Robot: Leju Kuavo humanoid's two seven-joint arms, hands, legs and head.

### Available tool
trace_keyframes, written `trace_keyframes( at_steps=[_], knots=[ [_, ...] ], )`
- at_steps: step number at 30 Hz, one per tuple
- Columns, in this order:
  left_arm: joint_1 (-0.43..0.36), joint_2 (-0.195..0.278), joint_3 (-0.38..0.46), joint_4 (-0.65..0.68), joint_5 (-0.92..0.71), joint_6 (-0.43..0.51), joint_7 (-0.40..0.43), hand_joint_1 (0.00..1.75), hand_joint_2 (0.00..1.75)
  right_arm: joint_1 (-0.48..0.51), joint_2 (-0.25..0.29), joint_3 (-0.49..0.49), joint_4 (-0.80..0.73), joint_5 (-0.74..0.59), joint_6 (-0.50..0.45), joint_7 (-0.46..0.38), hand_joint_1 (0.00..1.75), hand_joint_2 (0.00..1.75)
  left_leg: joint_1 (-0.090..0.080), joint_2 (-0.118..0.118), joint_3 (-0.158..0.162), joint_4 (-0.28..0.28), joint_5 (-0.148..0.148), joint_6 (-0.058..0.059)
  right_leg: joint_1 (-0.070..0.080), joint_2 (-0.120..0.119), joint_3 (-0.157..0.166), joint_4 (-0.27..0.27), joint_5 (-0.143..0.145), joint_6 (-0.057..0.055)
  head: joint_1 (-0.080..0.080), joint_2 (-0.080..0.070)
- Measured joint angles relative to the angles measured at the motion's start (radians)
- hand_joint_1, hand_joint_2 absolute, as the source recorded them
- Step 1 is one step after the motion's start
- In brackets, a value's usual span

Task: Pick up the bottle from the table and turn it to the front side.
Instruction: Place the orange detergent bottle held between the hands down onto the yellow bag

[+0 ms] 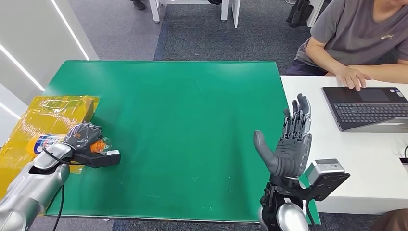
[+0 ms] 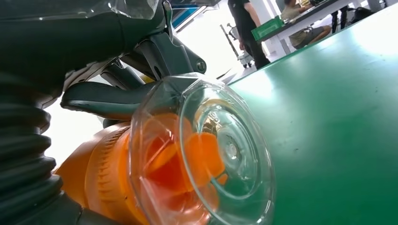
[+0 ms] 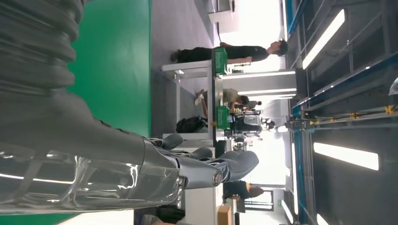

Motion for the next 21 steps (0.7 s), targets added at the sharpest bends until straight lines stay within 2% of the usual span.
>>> trace_keyframes(
  at_steps=[8,17,21],
  knots=[
    [-0.031,-0.006,-0.012,0.052,-0.023,-0.018,0.053,1.75,1.75,-0.035,-0.003,0.020,-0.016,0.004,-0.019,0.028,0.00,1.75,0.000,0.000,0.000,0.000,0.000,0.000,0.000,0.000,0.000,0.001,0.000,0.000,0.000,0.000],
    [-0.046,-0.002,-0.018,0.089,-0.032,-0.047,0.065,1.75,1.75,-0.043,-0.005,0.031,-0.019,0.004,-0.016,0.033,0.00,1.75,0.000,0.000,0.000,0.000,0.000,0.000,0.000,0.000,0.000,0.001,0.000,0.000,0.000,0.000],
    [-0.043,0.002,-0.019,0.100,-0.026,-0.040,0.044,1.75,1.75,-0.054,-0.006,0.036,-0.019,-0.003,-0.008,0.044,0.00,1.75,0.000,0.000,0.000,0.000,0.000,0.000,0.000,0.000,0.000,0.001,0.000,0.000,0.000,0.000]
  ],
)
